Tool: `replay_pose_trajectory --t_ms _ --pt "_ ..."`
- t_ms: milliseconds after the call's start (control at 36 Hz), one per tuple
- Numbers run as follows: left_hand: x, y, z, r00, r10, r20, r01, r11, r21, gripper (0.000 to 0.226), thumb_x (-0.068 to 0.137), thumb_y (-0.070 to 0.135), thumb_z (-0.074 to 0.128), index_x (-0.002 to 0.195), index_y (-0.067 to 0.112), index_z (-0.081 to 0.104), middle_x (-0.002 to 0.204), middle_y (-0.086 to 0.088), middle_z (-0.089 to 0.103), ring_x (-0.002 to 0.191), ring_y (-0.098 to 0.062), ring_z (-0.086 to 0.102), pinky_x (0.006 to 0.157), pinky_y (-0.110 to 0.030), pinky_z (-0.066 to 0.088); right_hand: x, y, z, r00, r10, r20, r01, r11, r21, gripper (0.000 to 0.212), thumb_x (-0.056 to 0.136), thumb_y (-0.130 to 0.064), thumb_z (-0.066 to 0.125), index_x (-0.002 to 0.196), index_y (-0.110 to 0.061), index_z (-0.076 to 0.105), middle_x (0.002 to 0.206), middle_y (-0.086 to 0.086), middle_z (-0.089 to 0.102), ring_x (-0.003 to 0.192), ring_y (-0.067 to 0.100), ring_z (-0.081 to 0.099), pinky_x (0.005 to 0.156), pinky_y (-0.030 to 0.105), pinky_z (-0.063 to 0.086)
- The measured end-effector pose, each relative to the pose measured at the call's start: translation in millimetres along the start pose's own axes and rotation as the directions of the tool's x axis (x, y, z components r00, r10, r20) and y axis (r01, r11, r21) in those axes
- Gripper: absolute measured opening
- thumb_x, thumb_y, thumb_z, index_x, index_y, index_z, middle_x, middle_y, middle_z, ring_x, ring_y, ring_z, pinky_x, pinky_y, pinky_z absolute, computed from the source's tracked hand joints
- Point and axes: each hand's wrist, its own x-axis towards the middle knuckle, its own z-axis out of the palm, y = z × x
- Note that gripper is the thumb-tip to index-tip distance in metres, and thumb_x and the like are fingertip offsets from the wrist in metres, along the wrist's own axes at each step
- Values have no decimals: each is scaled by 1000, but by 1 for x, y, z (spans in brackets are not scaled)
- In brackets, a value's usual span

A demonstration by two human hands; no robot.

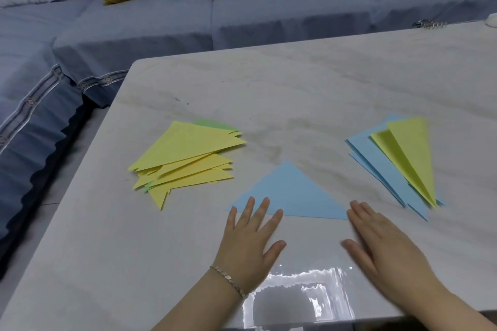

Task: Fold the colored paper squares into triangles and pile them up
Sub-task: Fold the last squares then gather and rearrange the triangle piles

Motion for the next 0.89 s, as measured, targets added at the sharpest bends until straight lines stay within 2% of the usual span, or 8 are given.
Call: replay_pose_trajectory --t_ms 139,250,417,528,667,750,806,889 --pt "5 22 -8 999 -2 46 3 1000 -21 61 95 50 4 120 38 58 127 3 59 115 -30 57 86 -50 50 -1 2 1 1000 23 -19 -24 998 -52 76 95 -56 13 120 -2 61 131 10 55 127 19 44 108 25 11" --pt "15 47 -6 988 140 57 -142 990 26 66 96 45 0 121 30 60 129 11 56 120 -14 54 100 -40 42 -2 0 5 999 30 -43 -32 997 -65 76 96 -55 12 122 -1 59 132 11 54 126 16 34 108 25 9" --pt "14 47 -3 991 125 50 -124 992 -20 65 95 49 3 121 30 59 129 15 55 120 -9 53 92 -43 47 -2 -1 11 996 34 -80 -40 997 -71 76 97 -52 9 123 1 58 131 13 54 127 18 33 108 27 9" --pt "3 20 -5 994 101 34 -99 993 -68 62 96 50 3 126 32 53 133 16 51 124 -10 49 104 -42 34 -3 -2 14 994 40 -106 -48 996 -75 76 97 -51 9 122 2 58 130 14 55 126 19 34 108 28 9" --pt "-8 -8 -5 997 70 43 -66 993 -100 84 69 66 -25 145 37 -3 141 26 -18 131 4 -21 110 -29 -14 -3 -3 13 993 36 -110 -45 996 -78 76 97 -50 8 122 2 58 130 14 55 126 20 34 108 28 10" --pt "-16 -22 -7 998 -42 39 44 997 -61 72 89 58 -8 138 33 37 145 18 23 136 -3 27 111 -34 13 -3 -3 12 994 40 -98 -47 996 -75 76 97 -51 9 122 2 58 130 14 55 127 19 33 108 28 10" --pt "-21 -33 -6 994 -110 -11 109 993 -55 65 95 50 4 120 28 60 129 13 55 117 -9 55 99 -40 40 -3 -3 11 995 46 -90 -52 996 -66 77 97 -51 9 122 2 58 131 14 54 127 19 33 108 27 10" --pt "-23 -41 -11 986 -154 -63 152 988 -30 61 96 47 11 110 28 67 118 11 64 108 -8 61 96 -43 37 -4 -5 10 994 64 -86 -69 996 -52 78 97 -52 9 121 3 58 130 15 55 126 19 33 108 26 9"
